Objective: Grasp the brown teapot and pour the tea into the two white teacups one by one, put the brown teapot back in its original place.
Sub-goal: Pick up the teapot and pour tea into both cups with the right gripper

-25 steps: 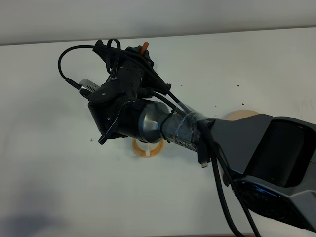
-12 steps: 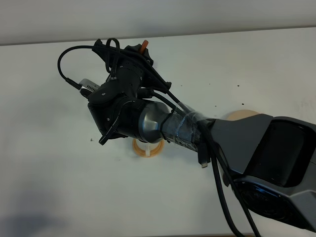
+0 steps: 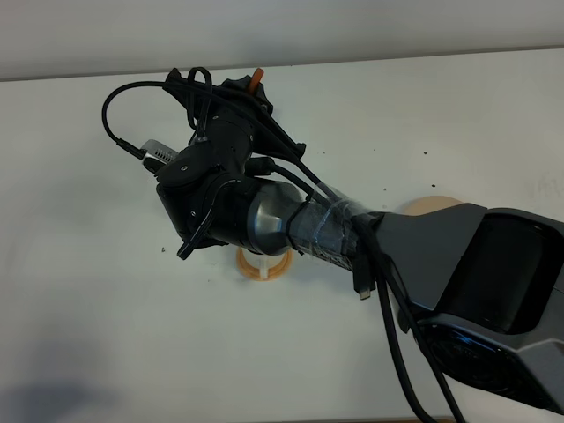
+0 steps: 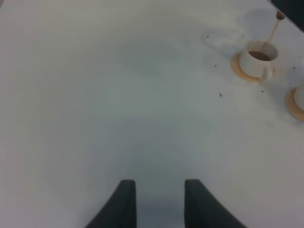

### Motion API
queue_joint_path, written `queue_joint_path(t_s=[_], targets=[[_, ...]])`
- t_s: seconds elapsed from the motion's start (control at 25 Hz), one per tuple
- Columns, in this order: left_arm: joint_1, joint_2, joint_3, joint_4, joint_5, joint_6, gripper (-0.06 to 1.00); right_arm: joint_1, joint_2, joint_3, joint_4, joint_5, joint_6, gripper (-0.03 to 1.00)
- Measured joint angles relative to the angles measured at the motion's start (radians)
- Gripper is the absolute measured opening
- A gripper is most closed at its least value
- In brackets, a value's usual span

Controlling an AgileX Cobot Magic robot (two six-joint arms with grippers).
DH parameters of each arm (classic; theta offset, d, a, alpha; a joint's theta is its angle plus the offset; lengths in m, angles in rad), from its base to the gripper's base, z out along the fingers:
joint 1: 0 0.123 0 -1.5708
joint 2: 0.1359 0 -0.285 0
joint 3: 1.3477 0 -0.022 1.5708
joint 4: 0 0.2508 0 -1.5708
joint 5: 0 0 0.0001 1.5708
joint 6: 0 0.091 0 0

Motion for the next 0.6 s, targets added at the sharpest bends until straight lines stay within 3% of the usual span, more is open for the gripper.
queue_joint_path(t_s=[0.6], targets=[[0.0, 0.0, 0.0, 0.0, 0.0, 0.0, 0.25, 0.017, 0.0, 0.0, 0.001, 0.021, -0.008, 0.09]])
